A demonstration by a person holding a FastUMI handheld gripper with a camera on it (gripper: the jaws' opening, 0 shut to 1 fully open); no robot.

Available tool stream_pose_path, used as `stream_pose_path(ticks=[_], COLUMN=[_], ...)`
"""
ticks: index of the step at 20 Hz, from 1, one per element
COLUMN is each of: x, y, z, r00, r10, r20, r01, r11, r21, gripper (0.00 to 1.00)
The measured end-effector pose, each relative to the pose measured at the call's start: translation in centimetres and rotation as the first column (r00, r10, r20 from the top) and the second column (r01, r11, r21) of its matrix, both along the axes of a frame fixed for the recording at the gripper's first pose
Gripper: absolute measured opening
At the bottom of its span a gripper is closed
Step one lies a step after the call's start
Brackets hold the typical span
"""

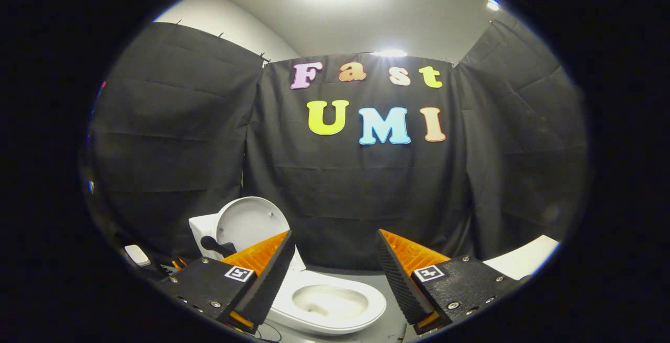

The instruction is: Open the toilet lid.

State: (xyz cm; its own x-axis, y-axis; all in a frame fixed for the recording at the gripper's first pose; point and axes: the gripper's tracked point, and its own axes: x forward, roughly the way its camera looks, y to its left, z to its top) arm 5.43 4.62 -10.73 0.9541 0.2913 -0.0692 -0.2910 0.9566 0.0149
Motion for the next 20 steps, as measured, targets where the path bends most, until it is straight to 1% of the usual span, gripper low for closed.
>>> stream_pose_path(ticks=[1, 2, 4, 7, 8, 11, 12, 17, 20], x=[-0.9, -1.5, -2.2, -3.0, -3.1, -3.6, -3.8, -3.6, -3.5], y=[-0.9, -2.1, -4.4, -6.5, -6.8, -6.8, -6.8, -7.9, -7.9], z=[-0.5, -0.7, -0.9, -2.1, -2.2, -2.9, -3.0, -3.8, -4.2], r00=[1.0, 1.0, 0.999, 0.997, 0.997, 0.996, 0.996, 0.995, 0.994], r10=[0.007, -0.002, -0.032, -0.076, -0.079, -0.043, -0.036, -0.058, -0.059], r20=[0.004, 0.013, 0.029, 0.0, -0.016, -0.075, -0.078, -0.083, -0.095], r01=[-0.007, 0.002, 0.032, 0.076, 0.078, 0.044, 0.037, 0.053, 0.055], r11=[1.0, 1.0, 0.999, 0.997, 0.997, 0.999, 0.999, 0.997, 0.997], r21=[-0.004, -0.007, -0.011, -0.02, -0.016, 0.004, 0.006, -0.057, -0.049], gripper=[0.95, 0.95, 0.95, 0.95, 0.95, 0.95, 0.95, 0.95, 0.95])
